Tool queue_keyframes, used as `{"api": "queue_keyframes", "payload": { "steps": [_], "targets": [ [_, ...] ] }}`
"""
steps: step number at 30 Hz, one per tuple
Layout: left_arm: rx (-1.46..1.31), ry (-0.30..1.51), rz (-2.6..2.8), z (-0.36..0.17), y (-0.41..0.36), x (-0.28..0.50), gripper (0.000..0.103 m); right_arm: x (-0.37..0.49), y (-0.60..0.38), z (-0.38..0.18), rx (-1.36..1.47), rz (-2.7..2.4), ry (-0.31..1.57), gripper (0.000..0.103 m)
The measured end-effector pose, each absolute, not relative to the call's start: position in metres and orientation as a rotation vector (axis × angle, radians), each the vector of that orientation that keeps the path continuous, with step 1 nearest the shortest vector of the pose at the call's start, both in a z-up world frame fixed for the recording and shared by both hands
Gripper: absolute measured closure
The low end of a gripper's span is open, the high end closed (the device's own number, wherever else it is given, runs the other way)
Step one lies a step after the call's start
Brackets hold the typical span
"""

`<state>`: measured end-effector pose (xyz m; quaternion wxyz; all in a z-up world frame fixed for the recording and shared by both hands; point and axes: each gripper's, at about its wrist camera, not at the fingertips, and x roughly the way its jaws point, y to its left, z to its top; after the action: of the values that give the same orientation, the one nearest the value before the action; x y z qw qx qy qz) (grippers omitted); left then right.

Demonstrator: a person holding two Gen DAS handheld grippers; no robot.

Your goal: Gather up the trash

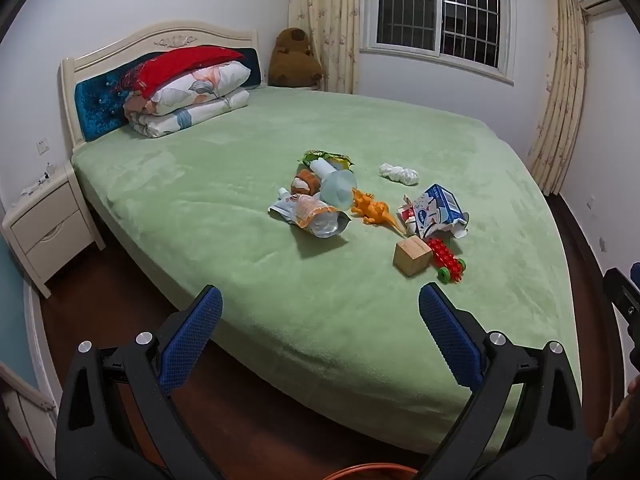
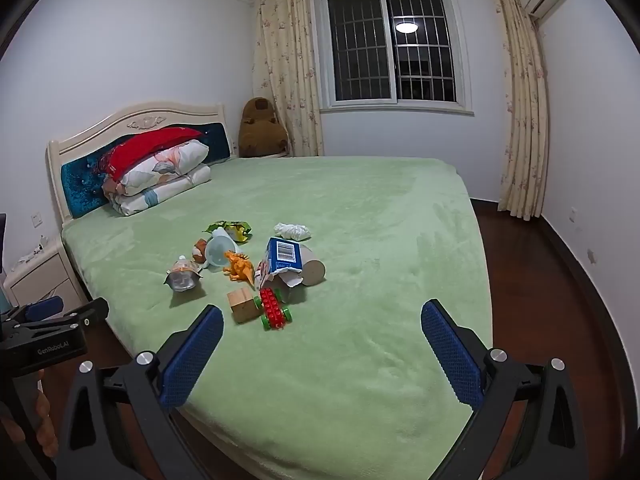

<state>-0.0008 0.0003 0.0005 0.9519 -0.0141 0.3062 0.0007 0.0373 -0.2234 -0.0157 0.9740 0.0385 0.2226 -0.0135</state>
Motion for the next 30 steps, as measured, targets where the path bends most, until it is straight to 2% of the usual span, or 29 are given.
{"api": "queue_keyframes", "payload": {
  "steps": [30],
  "targets": [
    [-0.021,0.627,0.002,0.0013,-0.0006,-0.002,0.007,0.0371,-0.2222,-0.0147,0.077,-0.029,0.455,0.005]
  ]
}}
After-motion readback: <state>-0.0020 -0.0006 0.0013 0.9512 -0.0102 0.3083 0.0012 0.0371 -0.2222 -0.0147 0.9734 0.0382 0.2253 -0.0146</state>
